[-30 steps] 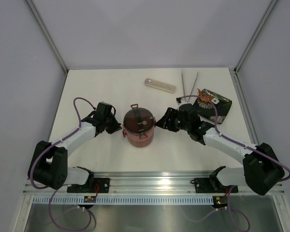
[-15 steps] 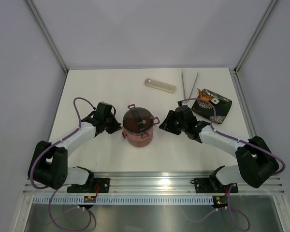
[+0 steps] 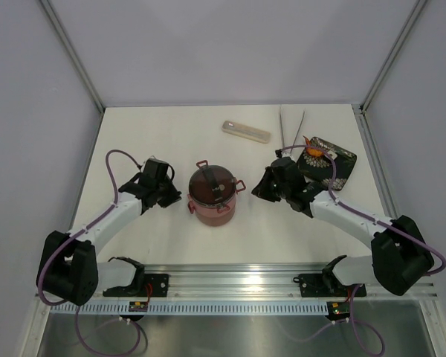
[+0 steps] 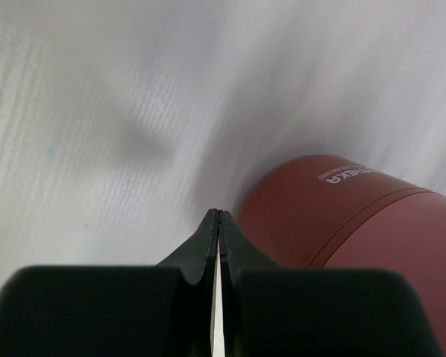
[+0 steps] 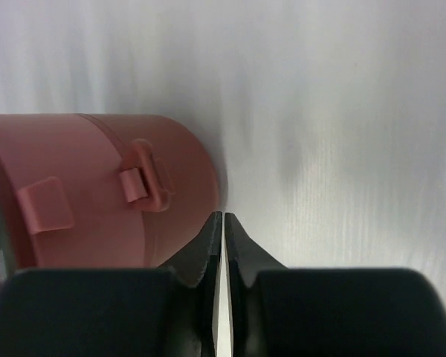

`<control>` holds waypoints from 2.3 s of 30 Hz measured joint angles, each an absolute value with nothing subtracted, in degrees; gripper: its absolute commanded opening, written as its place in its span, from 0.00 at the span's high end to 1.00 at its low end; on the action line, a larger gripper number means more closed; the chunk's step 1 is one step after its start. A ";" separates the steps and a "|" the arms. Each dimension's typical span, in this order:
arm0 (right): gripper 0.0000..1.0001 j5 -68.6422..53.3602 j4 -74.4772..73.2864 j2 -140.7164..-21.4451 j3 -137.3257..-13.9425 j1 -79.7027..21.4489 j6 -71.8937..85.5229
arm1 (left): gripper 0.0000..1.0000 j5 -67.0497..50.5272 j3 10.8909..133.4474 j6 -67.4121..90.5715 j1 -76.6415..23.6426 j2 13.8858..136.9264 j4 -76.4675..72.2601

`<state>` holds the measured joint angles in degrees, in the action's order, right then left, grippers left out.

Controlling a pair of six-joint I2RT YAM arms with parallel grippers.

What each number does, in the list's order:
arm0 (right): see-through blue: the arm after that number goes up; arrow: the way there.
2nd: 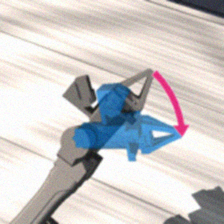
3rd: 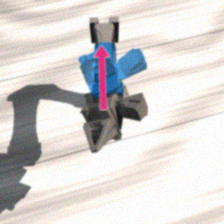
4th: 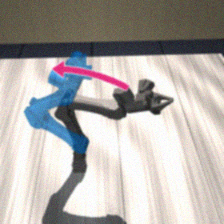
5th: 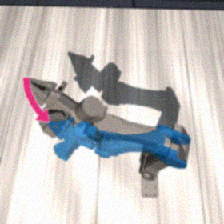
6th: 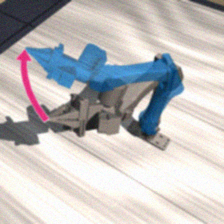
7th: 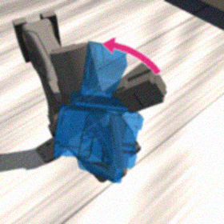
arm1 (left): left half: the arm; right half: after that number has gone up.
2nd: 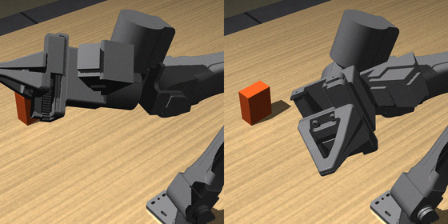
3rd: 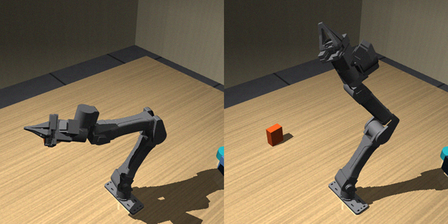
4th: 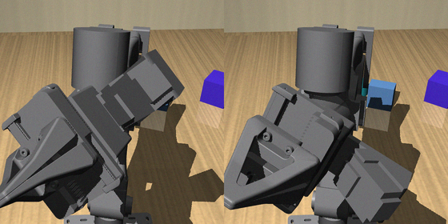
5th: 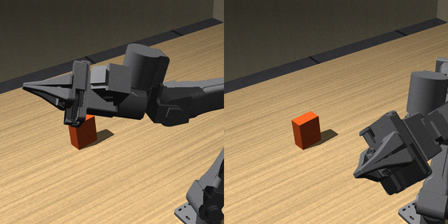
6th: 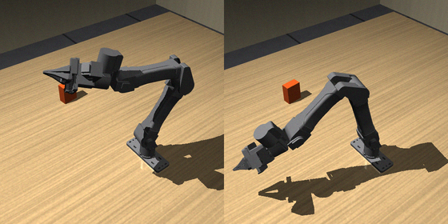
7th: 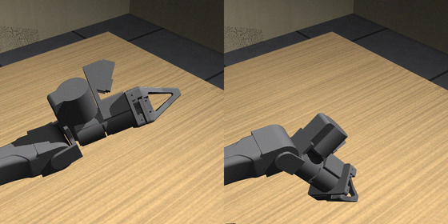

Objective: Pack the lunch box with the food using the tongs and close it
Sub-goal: Close the fastener on the packing box.

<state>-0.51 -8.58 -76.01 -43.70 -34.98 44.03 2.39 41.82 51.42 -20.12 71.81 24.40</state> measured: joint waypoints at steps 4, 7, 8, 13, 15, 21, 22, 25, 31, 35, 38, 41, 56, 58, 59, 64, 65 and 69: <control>1.00 -0.56 -9.26 -76.05 -47.75 -35.00 42.22 | 1.00 4.40 41.43 51.24 -20.12 68.05 27.11; 1.00 -0.97 -9.32 -76.58 -50.37 -35.11 41.19 | 1.00 4.80 40.01 51.24 -20.05 65.73 28.01; 1.00 -1.13 -9.32 -77.01 -51.27 -35.22 40.80 | 1.00 4.78 39.57 51.27 -20.05 65.49 28.12; 1.00 -2.04 -9.32 -80.47 -54.76 -35.55 39.33 | 1.00 2.96 36.07 51.66 -20.08 65.67 27.64; 1.00 -2.70 -9.30 -82.13 -55.55 -35.57 39.00 | 1.00 1.98 35.57 51.94 -20.32 66.57 27.11; 1.00 -3.75 -9.15 -87.05 -56.05 -35.62 38.83 | 1.00 -0.64 35.53 52.38 -21.52 70.11 24.21; 1.00 -3.73 -9.13 -87.59 -56.05 -35.62 38.83 | 1.00 -0.99 35.53 52.38 -21.74 70.81 23.70; 1.00 -3.73 -8.95 -88.86 -56.03 -35.62 38.85 | 1.00 -1.80 35.70 52.40 -22.13 72.69 22.46; 1.00 -4.40 -8.84 -90.00 -55.72 -35.64 38.87 | 1.00 -3.11 36.49 52.38 -22.41 75.59 20.27; 1.00 -5.78 -8.78 -90.00 -55.57 -35.64 38.85 | 1.00 -3.36 37.17 52.36 -22.41 76.16 19.51; 1.00 -6.98 -8.14 -90.00 -55.33 -35.70 38.87 | 1.00 -3.49 38.09 52.29 -22.41 76.69 19.38; 1.00 -7.75 -7.29 -90.02 -54.96 -36.12 39.07 | 1.00 -3.46 39.20 51.83 -22.39 77.69 19.46; 1.00 -7.07 -4.12 -89.10 -51.99 -36.38 41.50 | 1.00 -3.97 43.35 50.33 -22.06 82.98 19.16; 1.00 -6.52 -4.16 -88.20 -51.16 -36.40 42.04 | 1.00 -3.95 44.53 50.11 -22.04 84.29 19.14; 1.00 -6.39 -4.19 -87.88 -50.85 -36.40 42.17 | 1.00 -3.95 44.97 49.95 -22.02 84.79 19.05; 1.00 -5.08 -4.54 -85.91 -49.12 -36.53 43.31 | 1.00 -3.99 47.35 49.69 -21.98 87.68 18.31; 1.00 -4.95 -4.56 -85.47 -48.69 -36.56 43.62 | 1.00 -3.99 48.03 49.65 -21.98 88.38 18.31; 1.00 -4.01 -4.75 -83.92 -47.29 -36.88 44.71 | 1.00 -3.92 50.28 49.52 -21.96 90.76 17.98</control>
<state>-4.01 -4.75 -83.92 -47.29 -36.88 44.71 -3.92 50.28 49.52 -21.96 90.76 17.98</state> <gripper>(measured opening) 0.009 0.002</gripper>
